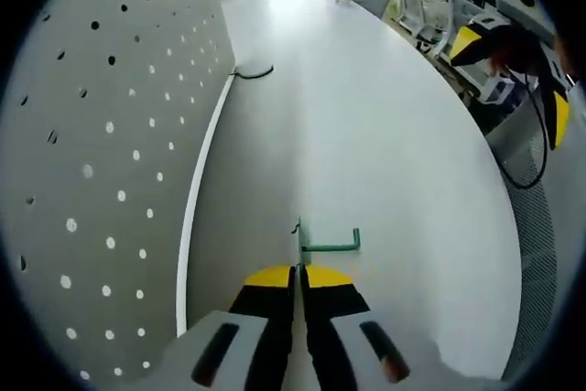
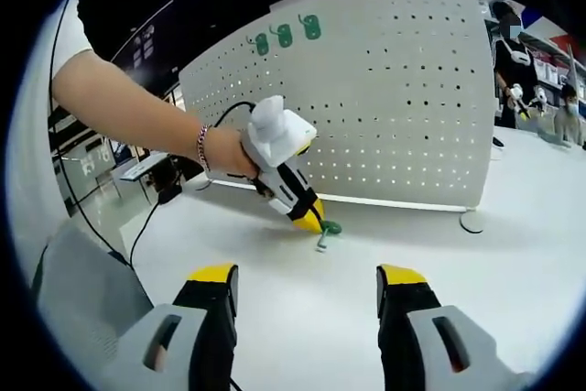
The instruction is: Insert the hook assembly into the mounting plate slot until the hook locks in place.
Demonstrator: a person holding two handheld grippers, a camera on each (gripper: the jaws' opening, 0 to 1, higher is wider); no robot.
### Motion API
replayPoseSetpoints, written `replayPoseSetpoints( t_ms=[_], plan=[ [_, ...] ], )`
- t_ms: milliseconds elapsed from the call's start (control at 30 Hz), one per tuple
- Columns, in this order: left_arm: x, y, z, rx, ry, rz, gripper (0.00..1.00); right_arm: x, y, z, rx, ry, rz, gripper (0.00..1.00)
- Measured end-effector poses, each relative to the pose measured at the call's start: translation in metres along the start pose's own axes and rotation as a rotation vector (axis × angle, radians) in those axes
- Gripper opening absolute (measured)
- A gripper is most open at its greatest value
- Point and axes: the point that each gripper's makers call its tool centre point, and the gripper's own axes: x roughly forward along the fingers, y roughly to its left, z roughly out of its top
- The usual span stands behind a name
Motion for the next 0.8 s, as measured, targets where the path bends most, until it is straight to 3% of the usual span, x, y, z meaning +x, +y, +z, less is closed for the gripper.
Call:
replayPoseSetpoints(
  t_ms=[500, 633, 800],
  plan=[
    [0.0, 0.002, 0.0, -0.015, -0.024, 0.01, 0.02, 0.0, 0.0, 0.001, 0.003, -0.002, -0.002, 0.59],
    [-0.002, 0.006, -0.001, -0.009, -0.033, 0.053, 0.02, 0.0, 0.0, 0.001, 0.004, -0.003, -0.003, 0.59],
    [-0.009, 0.012, 0.001, -0.065, -0.113, 0.079, 0.02, -0.001, -0.002, 0.002, 0.005, -0.007, -0.007, 0.59]
  ],
)
